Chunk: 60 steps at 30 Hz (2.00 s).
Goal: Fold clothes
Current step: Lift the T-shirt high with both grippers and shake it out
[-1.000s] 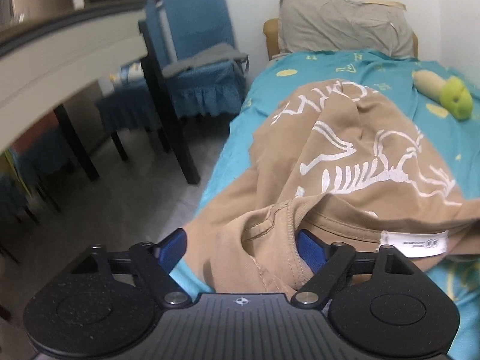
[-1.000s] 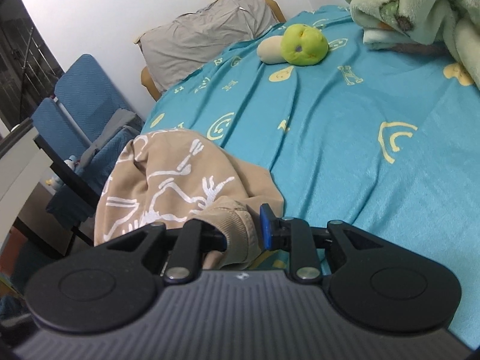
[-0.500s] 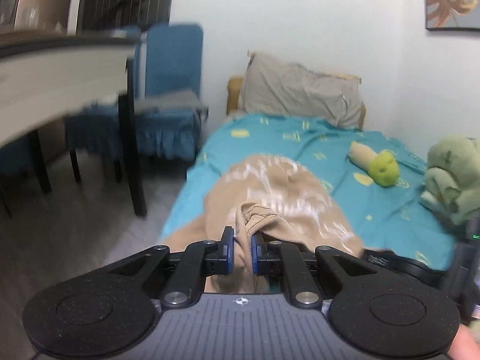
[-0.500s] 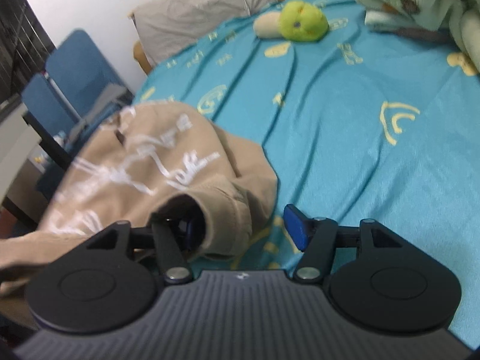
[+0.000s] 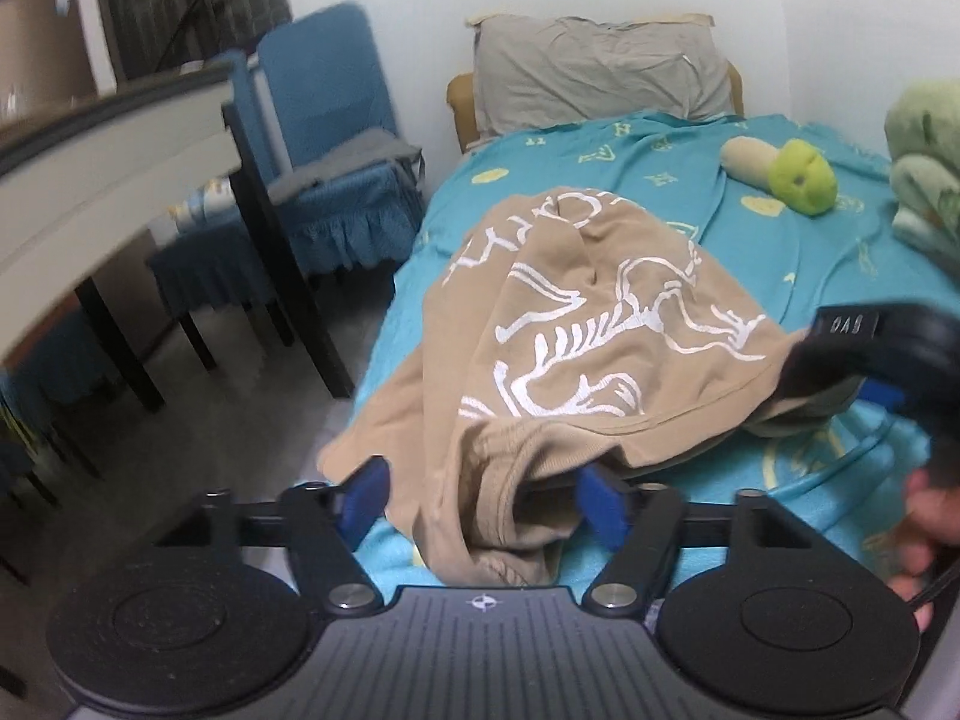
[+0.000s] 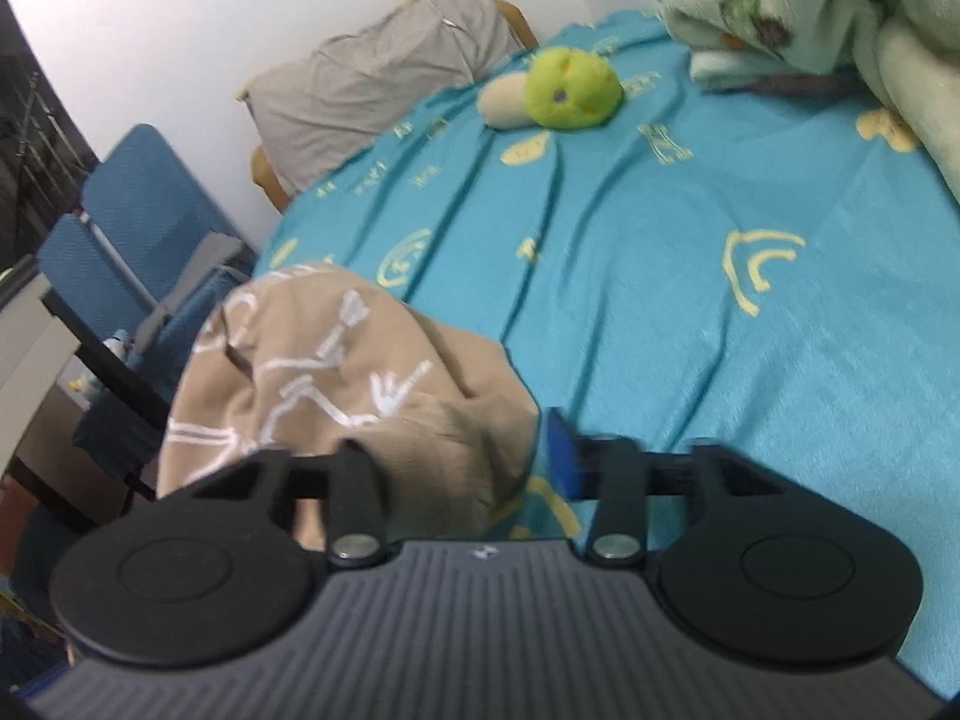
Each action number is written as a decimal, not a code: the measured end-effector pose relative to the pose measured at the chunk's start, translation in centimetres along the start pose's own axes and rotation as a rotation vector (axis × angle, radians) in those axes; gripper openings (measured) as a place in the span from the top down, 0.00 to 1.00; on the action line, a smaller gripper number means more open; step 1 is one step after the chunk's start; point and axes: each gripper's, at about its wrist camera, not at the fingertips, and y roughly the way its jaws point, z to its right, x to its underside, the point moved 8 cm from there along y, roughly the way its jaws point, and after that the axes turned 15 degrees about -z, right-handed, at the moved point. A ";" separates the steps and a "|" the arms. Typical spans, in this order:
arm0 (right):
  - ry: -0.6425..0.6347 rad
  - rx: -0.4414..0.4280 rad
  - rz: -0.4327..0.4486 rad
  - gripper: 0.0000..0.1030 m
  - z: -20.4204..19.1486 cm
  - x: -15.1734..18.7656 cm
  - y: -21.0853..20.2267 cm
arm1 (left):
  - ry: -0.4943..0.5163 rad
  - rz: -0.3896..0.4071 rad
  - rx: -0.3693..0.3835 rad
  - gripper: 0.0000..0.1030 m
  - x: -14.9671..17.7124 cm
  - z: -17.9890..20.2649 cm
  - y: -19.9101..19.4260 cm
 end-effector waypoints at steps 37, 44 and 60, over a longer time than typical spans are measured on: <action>-0.197 0.164 0.502 0.24 -5.4 -9.9 -15.2 | -0.589 0.493 -0.111 0.08 -6.5 -13.5 -11.0; -0.242 0.029 0.690 0.24 -13.9 -16.1 -30.3 | -0.678 0.742 -0.041 0.08 -12.8 -20.1 -25.3; -0.285 -0.068 0.862 0.22 -17.6 -19.4 -54.2 | -0.426 0.859 0.058 0.05 -21.0 -24.2 -48.5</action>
